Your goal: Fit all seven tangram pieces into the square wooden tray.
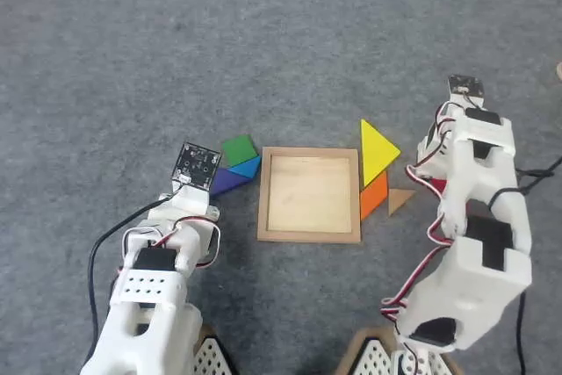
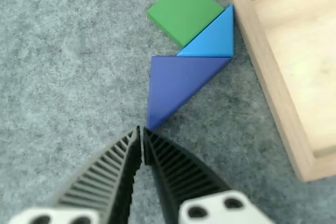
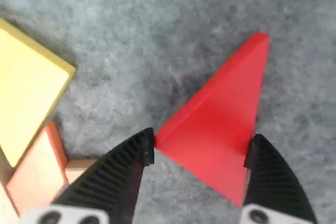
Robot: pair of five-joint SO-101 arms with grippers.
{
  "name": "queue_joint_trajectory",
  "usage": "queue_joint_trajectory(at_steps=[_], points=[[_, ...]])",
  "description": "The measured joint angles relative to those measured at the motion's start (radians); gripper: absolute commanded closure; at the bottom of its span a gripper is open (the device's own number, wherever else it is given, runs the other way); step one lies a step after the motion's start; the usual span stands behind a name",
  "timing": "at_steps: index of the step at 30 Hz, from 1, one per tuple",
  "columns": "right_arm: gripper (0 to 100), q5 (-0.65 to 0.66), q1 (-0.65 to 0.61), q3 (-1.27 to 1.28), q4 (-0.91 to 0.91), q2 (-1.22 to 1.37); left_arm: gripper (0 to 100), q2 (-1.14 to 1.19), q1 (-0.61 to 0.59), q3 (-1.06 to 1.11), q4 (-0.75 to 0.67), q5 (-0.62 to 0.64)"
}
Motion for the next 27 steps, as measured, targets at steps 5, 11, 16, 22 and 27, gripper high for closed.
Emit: queue_joint_trajectory(at_steps=[5, 11, 16, 22, 27], points=[[73.8, 0.0, -0.011, 0.003, 0.015, -0.034, 99, 0.0, 0.0, 0.0, 0.0, 0.0], [73.5, -0.009, -0.011, 0.005, 0.028, -0.044, 99, 0.0, 0.0, 0.0, 0.0, 0.0], [73.5, -0.023, -0.011, 0.005, 0.006, -0.044, 99, 0.0, 0.0, 0.0, 0.0, 0.0], [73.5, -0.075, -0.011, -0.002, -0.003, 0.005, 99, 0.0, 0.0, 0.0, 0.0, 0.0], [73.5, -0.084, -0.011, -0.058, 0.029, 0.057, 99, 0.0, 0.0, 0.0, 0.0, 0.0]])
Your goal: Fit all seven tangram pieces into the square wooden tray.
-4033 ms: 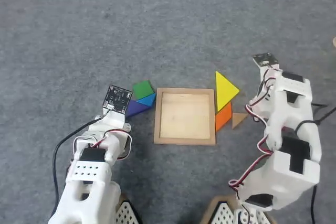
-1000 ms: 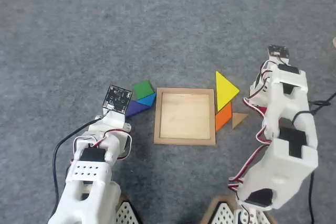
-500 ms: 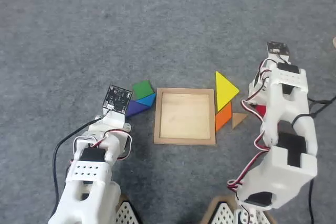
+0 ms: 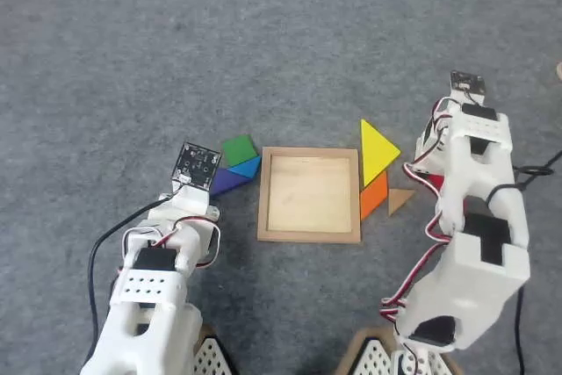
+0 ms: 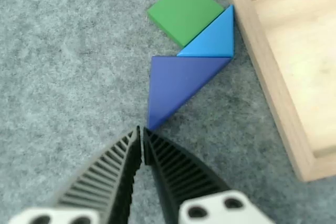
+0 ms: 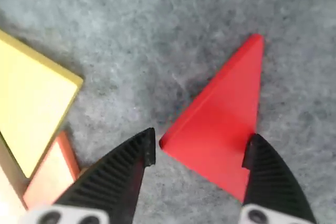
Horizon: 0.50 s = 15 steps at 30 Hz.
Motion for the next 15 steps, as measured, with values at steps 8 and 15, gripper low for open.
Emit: queue_joint_trajectory(at_steps=[8, 15], points=[[73.8, -0.003, 0.002, -0.025, 0.006, 0.029, 99, 0.0, 0.0, 0.0, 0.0, 0.0], [84.2, -0.003, 0.021, -0.026, 0.006, 0.044, 99, 0.0, 0.0, 0.0, 0.0, 0.0]])
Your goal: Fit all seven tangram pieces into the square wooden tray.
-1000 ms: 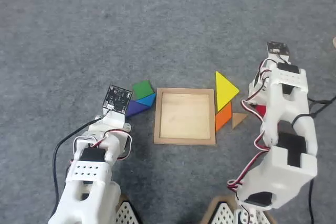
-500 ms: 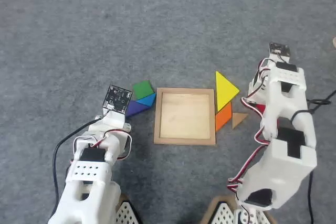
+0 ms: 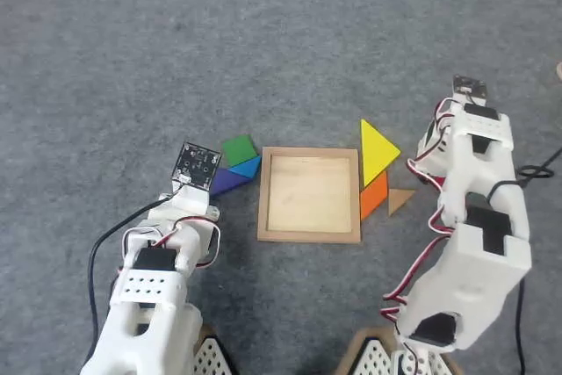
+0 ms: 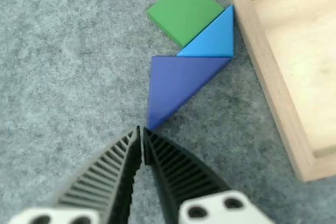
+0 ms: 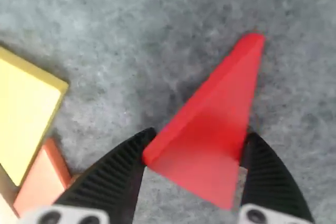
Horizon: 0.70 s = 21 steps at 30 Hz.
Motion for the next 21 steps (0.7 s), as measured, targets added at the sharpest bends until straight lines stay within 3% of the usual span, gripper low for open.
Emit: queue_joint_trajectory(at_steps=[11, 21], points=[[96.6, 0.043, 0.008, 0.0, 0.0, -0.003, 99, 0.0, 0.0, 0.0, 0.0, 0.0], [99.0, 0.081, 0.005, 0.002, 0.041, -0.071, 99, 0.0, 0.0, 0.0, 0.0, 0.0]])
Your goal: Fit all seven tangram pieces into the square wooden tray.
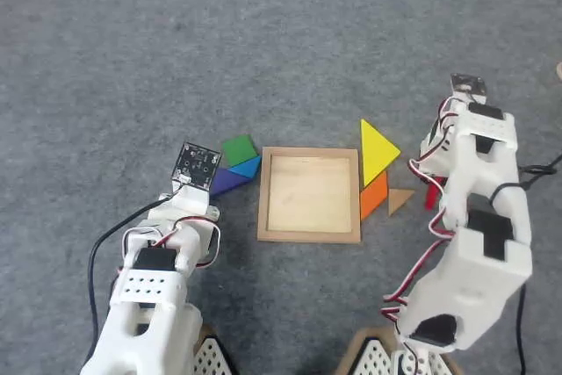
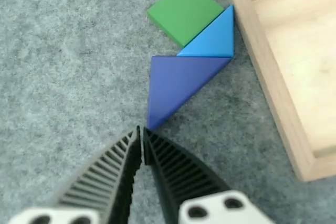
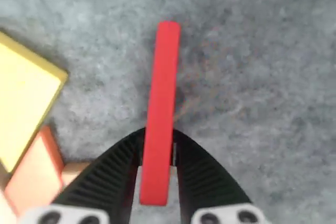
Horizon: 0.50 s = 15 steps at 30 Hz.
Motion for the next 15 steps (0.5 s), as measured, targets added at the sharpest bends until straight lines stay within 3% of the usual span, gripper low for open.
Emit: queue_joint_trajectory(at_steps=[6, 12, 15], points=[[99.1, 0.052, -0.034, 0.0, 0.095, -0.163, 99, 0.0, 0.0, 0.0, 0.0, 0.0], [99.1, 0.08, -0.204, 0.0, 0.216, -0.296, 99, 0.0, 0.0, 0.0, 0.0, 0.0], [99.1, 0.034, -0.304, 0.0, 0.241, -0.345, 99, 0.0, 0.0, 0.0, 0.0, 0.0]])
